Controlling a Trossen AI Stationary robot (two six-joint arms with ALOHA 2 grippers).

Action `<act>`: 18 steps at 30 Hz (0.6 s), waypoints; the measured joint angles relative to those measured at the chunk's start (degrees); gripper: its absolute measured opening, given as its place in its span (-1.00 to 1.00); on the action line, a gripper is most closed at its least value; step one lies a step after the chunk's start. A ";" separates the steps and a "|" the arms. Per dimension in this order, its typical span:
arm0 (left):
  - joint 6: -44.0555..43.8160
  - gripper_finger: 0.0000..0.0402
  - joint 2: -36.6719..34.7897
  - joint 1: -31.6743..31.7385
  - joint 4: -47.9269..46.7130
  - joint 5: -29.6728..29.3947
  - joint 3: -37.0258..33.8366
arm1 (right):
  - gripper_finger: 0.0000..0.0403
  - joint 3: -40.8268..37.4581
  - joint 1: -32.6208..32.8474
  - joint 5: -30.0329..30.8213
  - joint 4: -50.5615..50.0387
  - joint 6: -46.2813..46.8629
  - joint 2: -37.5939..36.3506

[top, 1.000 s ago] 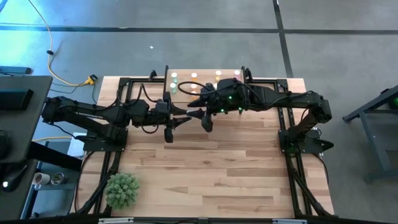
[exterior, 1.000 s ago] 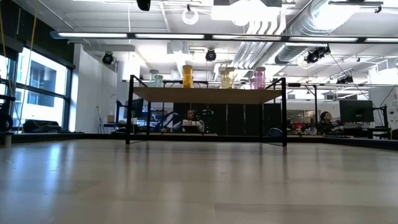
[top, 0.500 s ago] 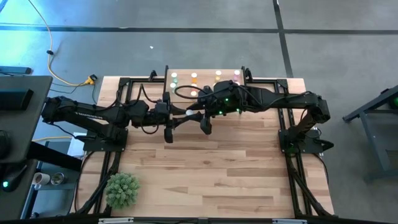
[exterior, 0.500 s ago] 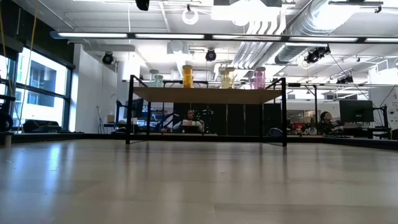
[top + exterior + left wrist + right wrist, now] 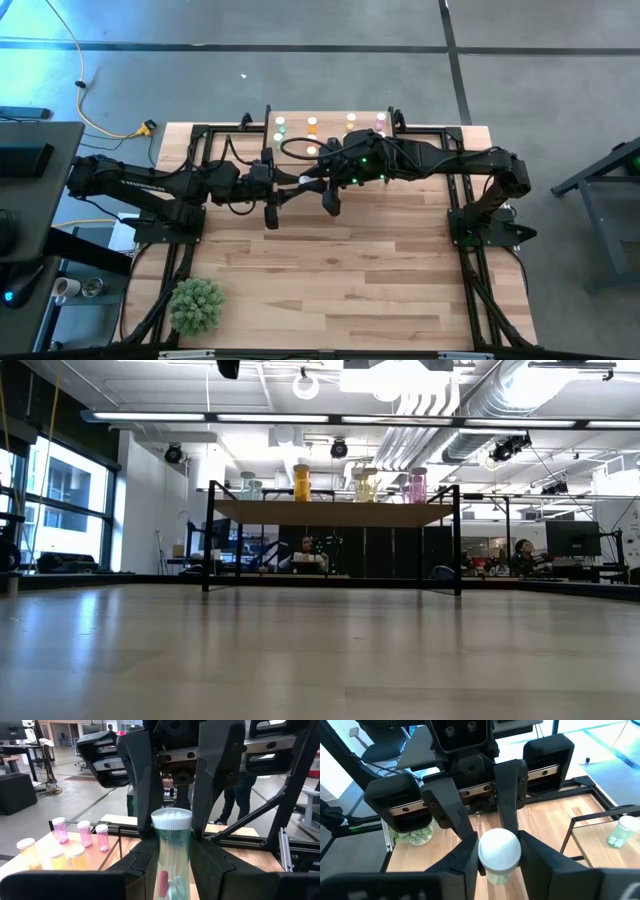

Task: Pick and place medicine bottles onto shelf by color
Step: Put the blue pill bottle on the shelf aligned with the other blue pill bottles

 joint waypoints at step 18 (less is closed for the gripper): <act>-3.38 -0.24 -0.11 -0.01 -4.60 -0.47 0.15 | -0.50 -0.22 0.01 -0.57 -0.19 0.06 0.15</act>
